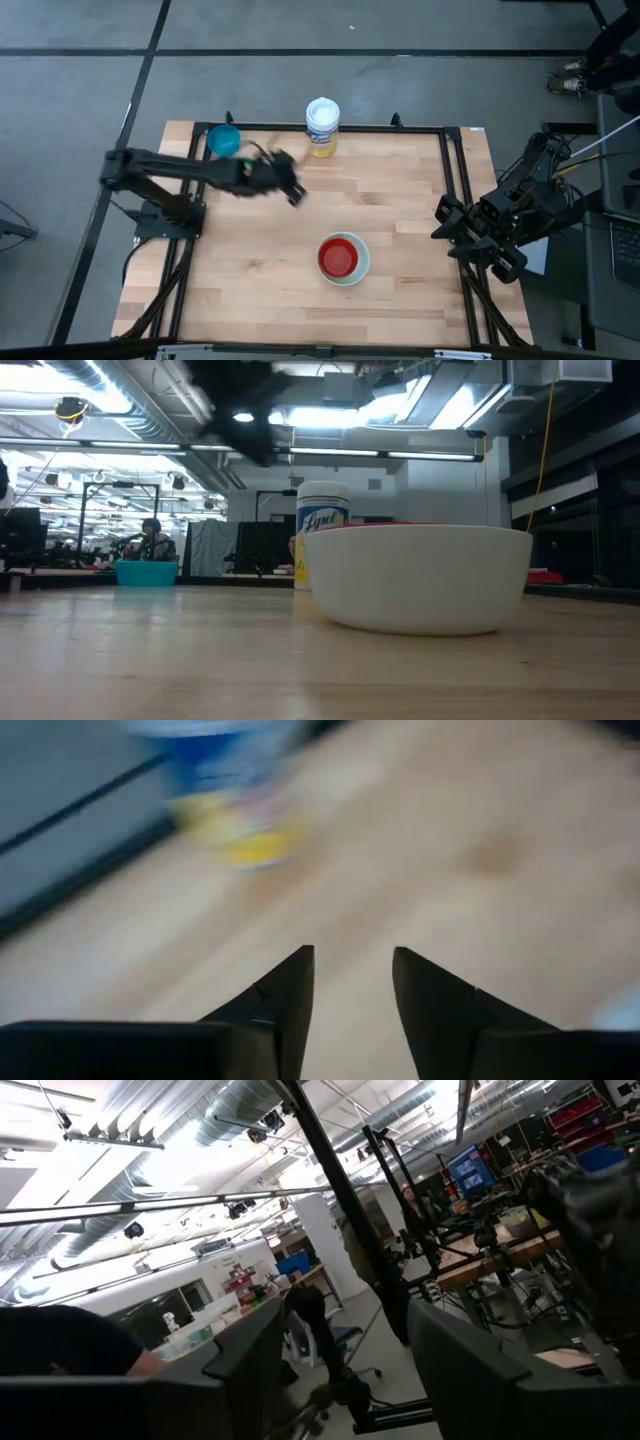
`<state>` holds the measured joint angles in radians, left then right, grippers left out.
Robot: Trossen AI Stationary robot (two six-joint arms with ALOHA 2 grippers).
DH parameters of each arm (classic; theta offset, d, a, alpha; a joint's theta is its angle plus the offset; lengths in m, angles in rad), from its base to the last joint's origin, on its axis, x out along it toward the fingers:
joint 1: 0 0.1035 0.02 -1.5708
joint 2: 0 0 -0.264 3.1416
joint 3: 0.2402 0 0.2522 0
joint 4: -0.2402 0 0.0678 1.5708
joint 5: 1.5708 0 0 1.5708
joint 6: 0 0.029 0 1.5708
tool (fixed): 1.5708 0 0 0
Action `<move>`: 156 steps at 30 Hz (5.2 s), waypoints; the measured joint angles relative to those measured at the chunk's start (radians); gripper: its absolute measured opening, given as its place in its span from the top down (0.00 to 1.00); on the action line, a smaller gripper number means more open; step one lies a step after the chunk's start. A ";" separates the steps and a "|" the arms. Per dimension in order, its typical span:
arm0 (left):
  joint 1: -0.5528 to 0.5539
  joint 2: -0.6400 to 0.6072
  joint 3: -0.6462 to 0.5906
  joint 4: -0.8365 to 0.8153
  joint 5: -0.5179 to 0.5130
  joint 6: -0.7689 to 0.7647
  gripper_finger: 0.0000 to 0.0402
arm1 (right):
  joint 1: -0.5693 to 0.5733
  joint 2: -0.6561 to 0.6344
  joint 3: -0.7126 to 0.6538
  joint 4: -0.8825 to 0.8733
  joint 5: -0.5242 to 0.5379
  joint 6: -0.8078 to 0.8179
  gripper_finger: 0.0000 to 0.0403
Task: Nest bowls inside each other
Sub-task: Stack the light blue bowl on the top of the red bowl
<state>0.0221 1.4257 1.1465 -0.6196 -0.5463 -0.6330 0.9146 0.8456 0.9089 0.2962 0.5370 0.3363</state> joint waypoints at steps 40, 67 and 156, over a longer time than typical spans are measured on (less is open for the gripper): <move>1.027 0.322 -0.002 -0.257 0.439 0.797 0.68 | 0.001 -0.015 0.041 0.071 0.139 -0.048 0.42; -0.154 0.011 0.016 -0.079 0.457 0.226 0.99 | 0.001 0.000 0.083 0.017 0.129 -0.134 0.46; -0.349 0.644 0.543 -0.040 0.529 0.510 0.99 | 0.032 0.043 0.083 0.011 0.084 -0.132 0.47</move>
<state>-0.3270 2.0701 1.6894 -0.6594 -0.0168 -0.1231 0.9463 0.8890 0.9916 0.3069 0.6209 0.2047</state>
